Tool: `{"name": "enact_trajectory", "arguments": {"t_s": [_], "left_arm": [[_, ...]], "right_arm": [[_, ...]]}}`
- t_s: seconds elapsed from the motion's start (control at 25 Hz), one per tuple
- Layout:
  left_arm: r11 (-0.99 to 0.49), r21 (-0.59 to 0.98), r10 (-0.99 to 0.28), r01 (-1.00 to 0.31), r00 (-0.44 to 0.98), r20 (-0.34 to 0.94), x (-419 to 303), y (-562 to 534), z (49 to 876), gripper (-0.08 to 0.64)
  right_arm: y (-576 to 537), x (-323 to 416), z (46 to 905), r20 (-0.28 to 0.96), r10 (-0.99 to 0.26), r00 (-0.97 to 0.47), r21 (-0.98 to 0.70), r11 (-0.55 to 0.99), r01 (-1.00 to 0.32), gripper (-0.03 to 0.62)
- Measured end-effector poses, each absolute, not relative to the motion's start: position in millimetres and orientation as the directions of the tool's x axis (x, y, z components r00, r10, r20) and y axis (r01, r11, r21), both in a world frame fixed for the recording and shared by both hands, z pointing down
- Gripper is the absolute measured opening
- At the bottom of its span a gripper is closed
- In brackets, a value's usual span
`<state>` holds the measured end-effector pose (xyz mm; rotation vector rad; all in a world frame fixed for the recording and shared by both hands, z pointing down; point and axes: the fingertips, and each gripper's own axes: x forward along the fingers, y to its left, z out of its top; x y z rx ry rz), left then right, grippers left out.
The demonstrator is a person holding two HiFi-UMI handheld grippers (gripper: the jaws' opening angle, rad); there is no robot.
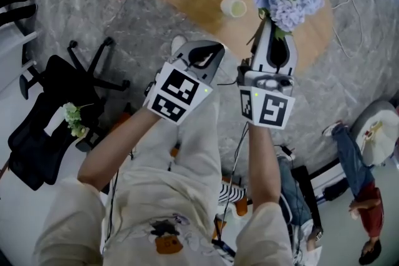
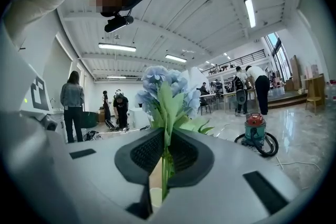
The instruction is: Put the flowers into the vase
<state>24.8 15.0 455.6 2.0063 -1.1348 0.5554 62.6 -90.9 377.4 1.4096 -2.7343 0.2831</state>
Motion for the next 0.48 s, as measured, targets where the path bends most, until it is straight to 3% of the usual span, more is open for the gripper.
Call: {"name": "enact_trajectory", "arguments": {"t_s": [0.48], "left_arm": [[-0.323, 0.404, -0.539, -0.856, 0.517, 0.664, 16.5, 23.0, 451.7, 0.009]], "right_arm": [[-82.2, 47.4, 335.5, 0.023, -0.788, -0.615, -0.176, 0.602, -0.779, 0.020]]}}
